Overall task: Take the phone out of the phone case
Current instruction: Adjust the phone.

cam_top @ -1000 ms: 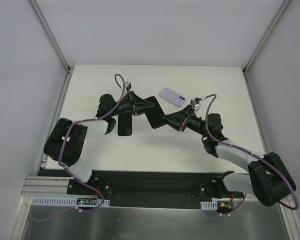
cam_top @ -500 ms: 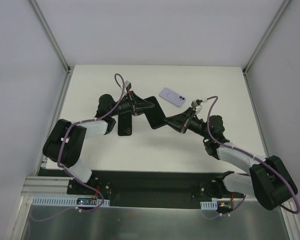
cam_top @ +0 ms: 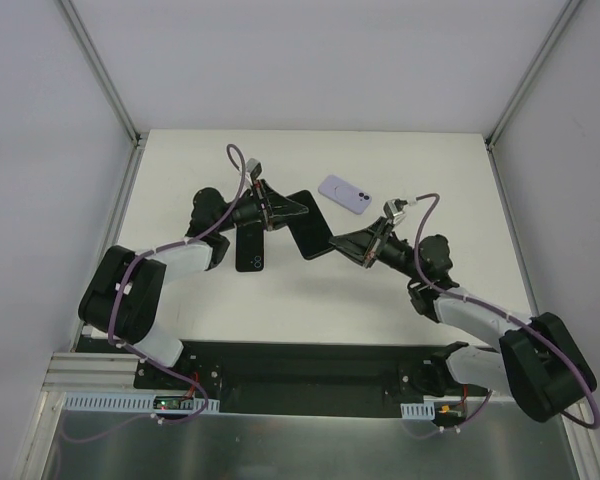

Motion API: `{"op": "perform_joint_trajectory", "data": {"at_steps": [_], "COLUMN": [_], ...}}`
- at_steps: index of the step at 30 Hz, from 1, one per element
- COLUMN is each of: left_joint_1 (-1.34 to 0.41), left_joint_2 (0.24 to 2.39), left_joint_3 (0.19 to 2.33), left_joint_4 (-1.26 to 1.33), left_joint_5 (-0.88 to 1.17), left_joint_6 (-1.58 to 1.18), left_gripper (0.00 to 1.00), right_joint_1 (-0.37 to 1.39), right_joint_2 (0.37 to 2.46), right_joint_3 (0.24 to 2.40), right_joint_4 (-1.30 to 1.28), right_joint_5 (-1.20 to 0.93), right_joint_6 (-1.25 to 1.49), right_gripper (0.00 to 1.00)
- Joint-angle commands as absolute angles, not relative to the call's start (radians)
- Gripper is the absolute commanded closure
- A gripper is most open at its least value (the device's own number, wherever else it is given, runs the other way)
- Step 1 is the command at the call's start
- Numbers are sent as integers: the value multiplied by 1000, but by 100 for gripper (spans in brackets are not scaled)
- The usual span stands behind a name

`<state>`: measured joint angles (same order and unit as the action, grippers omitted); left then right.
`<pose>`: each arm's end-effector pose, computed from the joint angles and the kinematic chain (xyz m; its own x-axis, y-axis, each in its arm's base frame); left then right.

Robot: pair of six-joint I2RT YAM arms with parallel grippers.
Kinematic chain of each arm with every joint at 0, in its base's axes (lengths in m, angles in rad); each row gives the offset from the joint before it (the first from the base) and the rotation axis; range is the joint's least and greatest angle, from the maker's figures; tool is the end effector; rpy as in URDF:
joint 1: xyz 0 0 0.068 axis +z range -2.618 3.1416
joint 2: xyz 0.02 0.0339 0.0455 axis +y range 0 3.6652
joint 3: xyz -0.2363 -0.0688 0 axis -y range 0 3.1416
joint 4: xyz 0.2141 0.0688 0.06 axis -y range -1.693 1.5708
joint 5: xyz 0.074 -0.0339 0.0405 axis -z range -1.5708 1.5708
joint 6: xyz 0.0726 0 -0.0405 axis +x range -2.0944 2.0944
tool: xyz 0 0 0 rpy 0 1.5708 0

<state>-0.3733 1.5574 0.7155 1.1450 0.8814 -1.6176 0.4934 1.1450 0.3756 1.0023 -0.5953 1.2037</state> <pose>0.2765 -0.1685 0.2659 -0.9297 -0.3182 -0.1854 0.2347 -0.1239 -0.9641 0.1995 0.1535 0.2538 -0.7416 0.4787 -0.4700 -0.5029 0.0669 0.8617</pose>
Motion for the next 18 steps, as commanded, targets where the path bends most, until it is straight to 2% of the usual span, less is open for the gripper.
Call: {"op": "perform_joint_trajectory", "data": {"at_steps": [1, 2, 5, 10, 11, 12, 13, 14, 16, 17, 18], "left_joint_1": [-354, -354, -354, -354, -354, -354, -354, -354, -354, -354, -353], "left_joint_2": [1489, 1494, 1485, 1422, 1390, 1370, 1327, 1306, 1249, 1235, 1224], "left_joint_3": [736, 738, 739, 756, 764, 781, 791, 805, 862, 882, 917], "left_joint_4": [1354, 1397, 1419, 1300, 1254, 1109, 1024, 934, 626, 524, 453], "left_joint_5": [850, 850, 842, 857, 864, 870, 877, 877, 871, 858, 850], "left_joint_6": [-1788, -1807, -1835, -1775, -1746, -1711, -1622, -1567, -1400, -1352, -1309], "left_gripper": [100, 100, 100, 100, 100, 100, 100, 100, 100, 100, 100], "right_joint_1": [483, 483, 523, 534, 531, 526, 526, 528, 541, 557, 625], "right_joint_2": [1321, 1366, 1417, 1460, 1466, 1470, 1448, 1419, 1264, 1203, 1151], "right_joint_3": [347, 360, 432, 523, 534, 535, 534, 534, 566, 622, 743], "right_joint_4": [1447, 1536, 1534, 1525, 1513, 1441, 1361, 1260, 722, 466, 43], "right_joint_5": [-647, -659, -716, -793, -796, -793, -784, -769, -656, -567, -442], "right_joint_6": [1296, 1339, 1304, 1296, 1292, 1279, 1244, 1129, 912, 635, 524], "right_gripper": [99, 99, 99, 98, 73, 63, 58, 52, 49, 44, 39]}}
